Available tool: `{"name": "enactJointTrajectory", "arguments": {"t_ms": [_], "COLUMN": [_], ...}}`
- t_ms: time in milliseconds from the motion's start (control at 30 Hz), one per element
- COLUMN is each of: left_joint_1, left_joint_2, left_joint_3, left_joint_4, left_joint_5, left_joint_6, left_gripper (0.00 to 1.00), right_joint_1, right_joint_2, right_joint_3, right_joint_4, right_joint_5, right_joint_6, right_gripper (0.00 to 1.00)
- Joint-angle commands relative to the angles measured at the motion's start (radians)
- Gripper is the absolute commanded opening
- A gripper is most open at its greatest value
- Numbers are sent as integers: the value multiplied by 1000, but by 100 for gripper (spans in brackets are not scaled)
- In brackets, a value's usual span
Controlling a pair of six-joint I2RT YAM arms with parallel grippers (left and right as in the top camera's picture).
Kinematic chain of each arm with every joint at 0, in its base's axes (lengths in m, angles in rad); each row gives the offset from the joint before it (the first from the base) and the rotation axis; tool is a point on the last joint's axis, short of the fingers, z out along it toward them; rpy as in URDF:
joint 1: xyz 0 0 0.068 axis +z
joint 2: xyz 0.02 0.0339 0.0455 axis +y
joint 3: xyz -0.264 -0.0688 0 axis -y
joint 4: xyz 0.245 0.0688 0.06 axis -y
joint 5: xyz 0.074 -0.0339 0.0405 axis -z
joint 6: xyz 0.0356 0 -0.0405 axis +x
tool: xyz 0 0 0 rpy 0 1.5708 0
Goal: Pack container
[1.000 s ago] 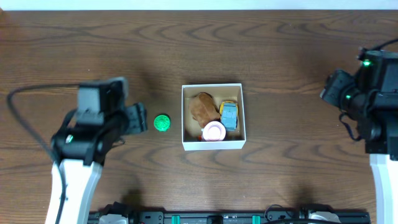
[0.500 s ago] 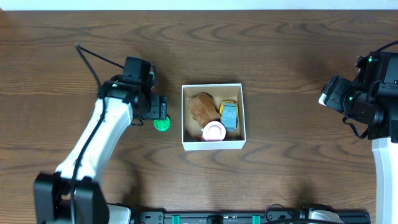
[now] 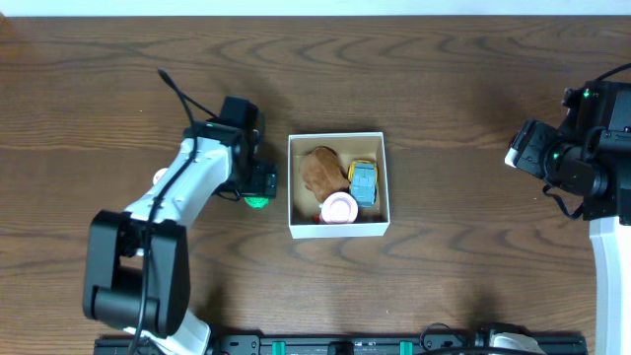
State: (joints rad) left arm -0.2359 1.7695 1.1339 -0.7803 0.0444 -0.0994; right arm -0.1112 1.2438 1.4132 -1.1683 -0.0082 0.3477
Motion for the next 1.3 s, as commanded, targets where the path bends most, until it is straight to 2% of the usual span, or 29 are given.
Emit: {"name": "enactJointTrajectory", "arguments": {"t_ms": [0,600,933,1267], "left_joint_1": [-22,-29,-29,-29], "left_joint_2": [22,33,116,119], "left_joint_3": [16,-74,-78,-78], "left_joint_4": [6,96,105,101], "left_joint_5": [-19,-20,-19,-19], "left_joint_6": [10,10,9,9], "left_gripper": [100,99,99,100], "right_joint_1": [-6,-6,-6,-6], "right_joint_2": [6,6,6,6], "right_joint_3": [4,4,4,4], "right_joint_4": [-4,-29,-39,-40], "right_joint_5": [-4,-4,-4,-4], "right_joint_6": [-25,-35,-42,-42], "right_gripper": [70,70,71,71]}}
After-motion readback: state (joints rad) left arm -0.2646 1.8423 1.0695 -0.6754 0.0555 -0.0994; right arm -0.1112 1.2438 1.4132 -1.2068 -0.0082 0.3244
